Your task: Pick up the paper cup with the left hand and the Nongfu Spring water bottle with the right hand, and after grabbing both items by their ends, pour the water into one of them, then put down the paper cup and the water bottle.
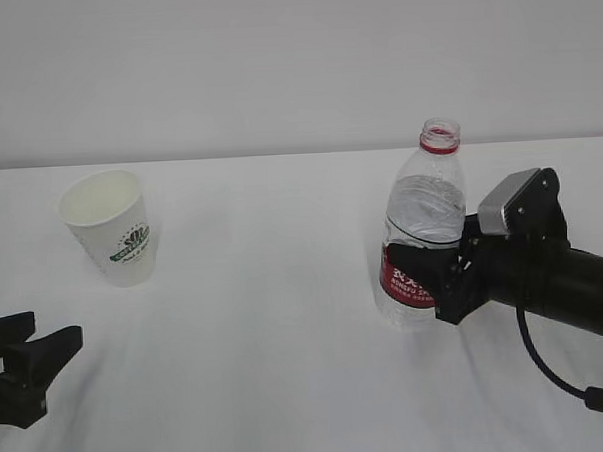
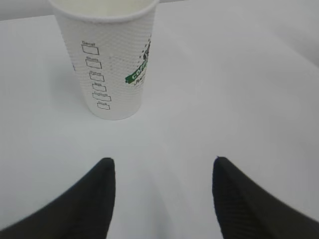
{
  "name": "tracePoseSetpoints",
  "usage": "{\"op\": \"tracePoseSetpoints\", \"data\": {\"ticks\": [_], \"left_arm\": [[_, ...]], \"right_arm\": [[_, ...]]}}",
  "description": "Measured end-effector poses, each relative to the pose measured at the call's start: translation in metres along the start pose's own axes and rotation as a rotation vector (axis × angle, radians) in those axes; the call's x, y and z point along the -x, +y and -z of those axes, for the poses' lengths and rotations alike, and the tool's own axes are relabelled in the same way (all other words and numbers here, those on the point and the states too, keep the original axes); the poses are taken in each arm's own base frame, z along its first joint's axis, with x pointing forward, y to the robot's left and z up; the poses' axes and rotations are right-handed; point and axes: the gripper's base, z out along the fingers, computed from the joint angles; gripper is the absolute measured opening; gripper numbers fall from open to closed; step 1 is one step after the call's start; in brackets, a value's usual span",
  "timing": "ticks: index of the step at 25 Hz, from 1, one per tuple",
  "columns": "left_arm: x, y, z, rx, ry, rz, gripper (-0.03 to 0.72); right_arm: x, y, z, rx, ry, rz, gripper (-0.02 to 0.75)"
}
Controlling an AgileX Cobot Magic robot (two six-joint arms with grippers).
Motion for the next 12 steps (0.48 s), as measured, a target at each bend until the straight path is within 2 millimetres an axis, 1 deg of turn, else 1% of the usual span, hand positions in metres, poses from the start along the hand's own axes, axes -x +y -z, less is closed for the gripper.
{"op": "tracePoseSetpoints", "data": {"ticks": [6,12], "left_arm": [[0.000,0.000,0.000,0.000,0.000,0.000,0.450],[0.000,0.000,0.000,0.000,0.000,0.000,0.450]], "right_arm": [[0.000,-0.003,0.000,-0.036,-0.002,-0.016,0.424],[0.005,-0.012,0.003,-0.134,0.015,-0.038,0.423]]}}
